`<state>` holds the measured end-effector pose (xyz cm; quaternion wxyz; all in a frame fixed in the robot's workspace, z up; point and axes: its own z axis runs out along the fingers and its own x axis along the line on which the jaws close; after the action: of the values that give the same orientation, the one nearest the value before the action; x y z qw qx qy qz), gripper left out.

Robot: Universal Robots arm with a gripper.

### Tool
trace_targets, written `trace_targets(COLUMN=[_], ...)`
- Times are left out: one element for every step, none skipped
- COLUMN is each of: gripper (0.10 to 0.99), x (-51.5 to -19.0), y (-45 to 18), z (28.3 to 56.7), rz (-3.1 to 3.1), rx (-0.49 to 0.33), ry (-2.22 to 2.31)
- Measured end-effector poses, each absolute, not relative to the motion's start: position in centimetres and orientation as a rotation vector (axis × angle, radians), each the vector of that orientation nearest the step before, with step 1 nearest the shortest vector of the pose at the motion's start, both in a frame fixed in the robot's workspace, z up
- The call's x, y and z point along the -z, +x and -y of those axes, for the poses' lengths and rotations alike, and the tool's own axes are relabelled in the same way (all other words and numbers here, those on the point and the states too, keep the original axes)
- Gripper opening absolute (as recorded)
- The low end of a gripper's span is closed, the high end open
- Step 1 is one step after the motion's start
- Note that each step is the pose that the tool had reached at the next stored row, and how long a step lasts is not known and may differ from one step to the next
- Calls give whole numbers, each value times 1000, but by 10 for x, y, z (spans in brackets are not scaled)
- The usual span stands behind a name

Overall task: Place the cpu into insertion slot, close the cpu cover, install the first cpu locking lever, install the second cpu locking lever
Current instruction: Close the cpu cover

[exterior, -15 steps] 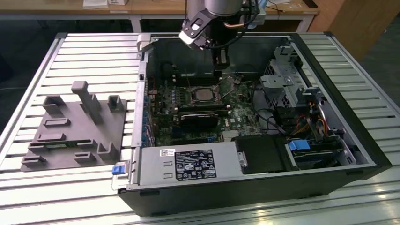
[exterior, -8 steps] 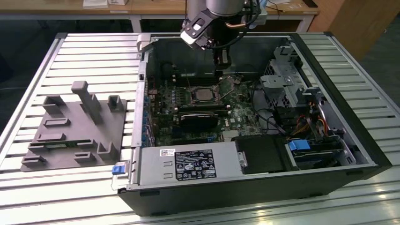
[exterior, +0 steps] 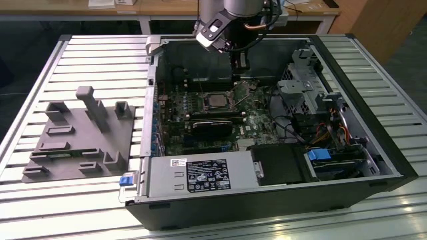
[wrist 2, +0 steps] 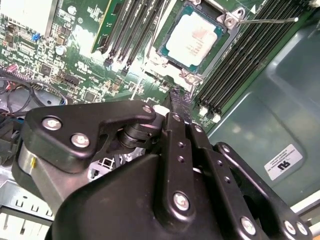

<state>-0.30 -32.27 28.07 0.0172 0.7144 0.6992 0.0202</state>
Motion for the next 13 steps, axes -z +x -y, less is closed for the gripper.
trace_targets(gripper=[106,106,106,106,106,106,106,106,106,106,106,106,106], x=[-281,-281,-281,-281,-281,-281,-281,-281,-281,-281,-281,-281,-281], y=[-2,-2,-1,0,0,1,2,2,3,4,5,6,6], z=[323,323,323,323,323,323,323,323,323,323,323,323,323], rz=[-2173,-2173,-2173,-2173,-2173,-2173,-2173,-2173,-2173,-2173,-2173,-2173,-2173], rx=[-63,-63,-63,-63,-63,-63,-63,-63,-63,-63,-63,-63,-63], ry=[2220,2220,2220,2220,2220,2220,2220,2220,2220,2220,2220,2220,2220])
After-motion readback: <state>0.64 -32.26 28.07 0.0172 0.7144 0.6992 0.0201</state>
